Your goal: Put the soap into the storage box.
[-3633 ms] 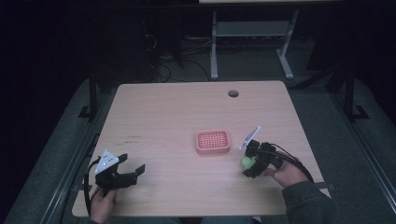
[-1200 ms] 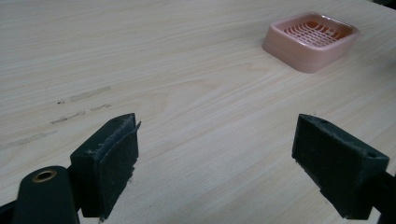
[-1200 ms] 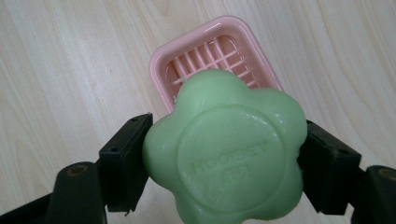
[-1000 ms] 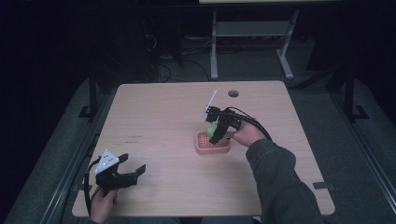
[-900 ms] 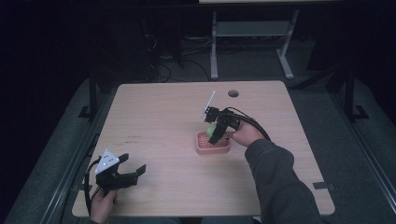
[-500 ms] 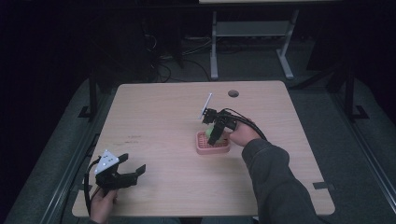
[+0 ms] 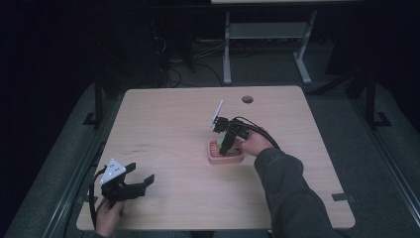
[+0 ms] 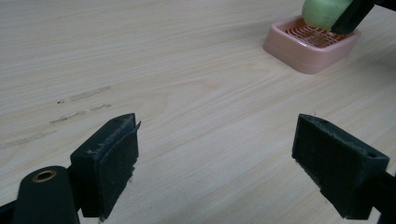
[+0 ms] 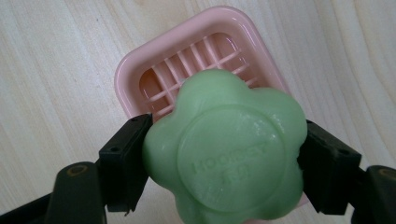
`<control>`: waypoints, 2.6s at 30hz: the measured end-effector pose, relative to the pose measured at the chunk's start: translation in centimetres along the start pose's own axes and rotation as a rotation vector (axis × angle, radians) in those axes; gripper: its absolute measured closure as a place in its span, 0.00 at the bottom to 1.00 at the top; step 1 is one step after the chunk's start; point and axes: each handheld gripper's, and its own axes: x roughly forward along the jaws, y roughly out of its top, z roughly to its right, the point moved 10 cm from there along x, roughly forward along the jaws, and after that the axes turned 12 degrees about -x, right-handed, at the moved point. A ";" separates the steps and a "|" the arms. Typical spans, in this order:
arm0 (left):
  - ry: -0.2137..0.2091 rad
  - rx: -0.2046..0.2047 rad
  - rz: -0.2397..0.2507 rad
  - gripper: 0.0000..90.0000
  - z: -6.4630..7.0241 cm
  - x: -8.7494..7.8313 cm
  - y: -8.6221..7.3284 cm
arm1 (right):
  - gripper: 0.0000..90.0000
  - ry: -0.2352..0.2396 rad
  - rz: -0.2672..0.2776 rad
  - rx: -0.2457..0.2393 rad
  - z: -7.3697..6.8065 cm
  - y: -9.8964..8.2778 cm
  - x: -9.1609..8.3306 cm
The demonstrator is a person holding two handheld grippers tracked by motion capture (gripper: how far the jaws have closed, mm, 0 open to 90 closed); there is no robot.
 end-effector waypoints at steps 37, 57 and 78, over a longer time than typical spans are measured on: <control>-0.004 0.014 0.001 0.16 0.1 0.0 0.1 | 0.29 -0.004 -0.018 0.023 0.2 -0.3 0.7; -0.005 0.014 0.002 0.16 0.2 -0.1 0.1 | 0.29 -0.008 -0.024 0.025 0.3 -0.4 0.7; -0.007 0.016 0.003 0.16 0.2 -0.1 0.1 | 0.29 -0.012 -0.005 0.032 0.4 -0.2 0.4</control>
